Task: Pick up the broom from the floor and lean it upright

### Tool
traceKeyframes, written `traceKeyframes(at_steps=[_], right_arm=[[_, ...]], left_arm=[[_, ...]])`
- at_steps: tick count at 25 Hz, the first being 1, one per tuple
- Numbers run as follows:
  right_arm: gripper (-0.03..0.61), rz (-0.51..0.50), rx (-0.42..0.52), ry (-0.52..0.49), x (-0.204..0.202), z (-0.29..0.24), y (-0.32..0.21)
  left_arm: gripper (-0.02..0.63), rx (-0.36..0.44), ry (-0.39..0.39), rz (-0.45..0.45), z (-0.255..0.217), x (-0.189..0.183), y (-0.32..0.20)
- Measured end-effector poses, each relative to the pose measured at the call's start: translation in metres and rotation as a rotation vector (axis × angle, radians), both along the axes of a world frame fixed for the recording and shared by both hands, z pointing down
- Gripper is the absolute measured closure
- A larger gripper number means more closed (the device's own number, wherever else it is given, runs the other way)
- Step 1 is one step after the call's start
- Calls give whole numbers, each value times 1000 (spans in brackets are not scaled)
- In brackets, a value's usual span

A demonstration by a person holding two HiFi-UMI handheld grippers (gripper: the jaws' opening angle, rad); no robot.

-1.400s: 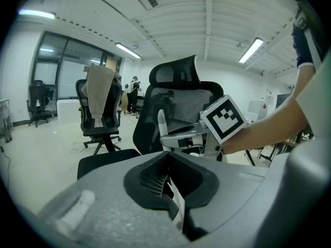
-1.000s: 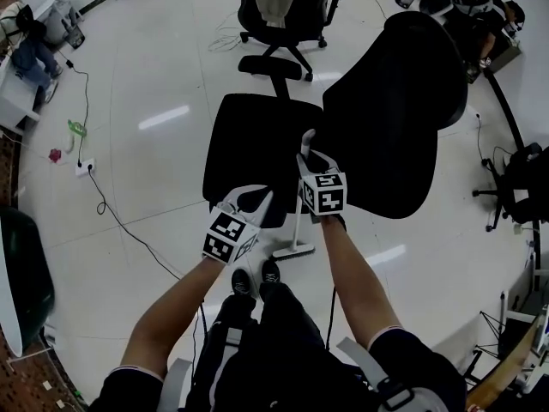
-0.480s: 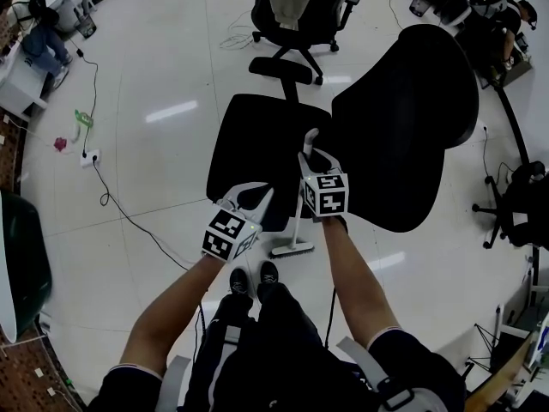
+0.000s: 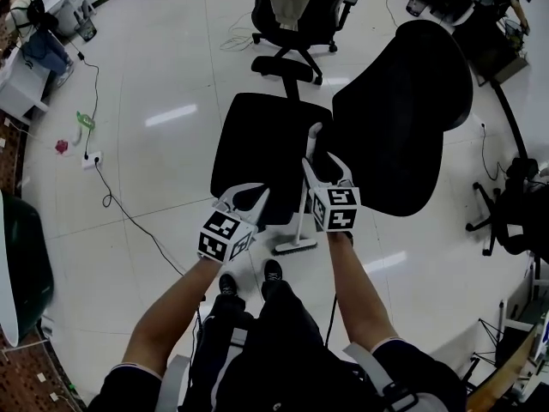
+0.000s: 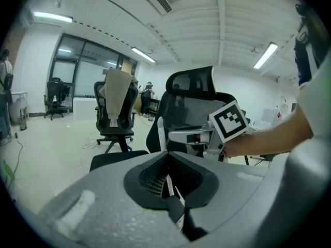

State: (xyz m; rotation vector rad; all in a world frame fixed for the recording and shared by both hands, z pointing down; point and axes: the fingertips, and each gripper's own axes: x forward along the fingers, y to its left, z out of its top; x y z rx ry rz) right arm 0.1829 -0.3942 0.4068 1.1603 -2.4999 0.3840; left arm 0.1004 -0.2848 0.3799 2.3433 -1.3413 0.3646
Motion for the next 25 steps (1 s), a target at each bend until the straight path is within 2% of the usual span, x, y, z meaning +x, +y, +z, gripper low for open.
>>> traceKeyframes(at_steps=[2, 9, 17, 25], right_arm=[[379, 25, 26, -22, 3, -15, 17], [568, 130, 135, -47, -3, -68, 88], [575, 143, 215, -69, -42, -136, 189], [575, 152, 269, -116, -62, -184, 259]], left_arm=[[614, 10, 15, 2, -5, -8, 12], [614, 71, 66, 84, -35, -33, 60], [614, 130, 132, 219, -91, -47, 119], [614, 198, 152, 331, -139, -35, 170]])
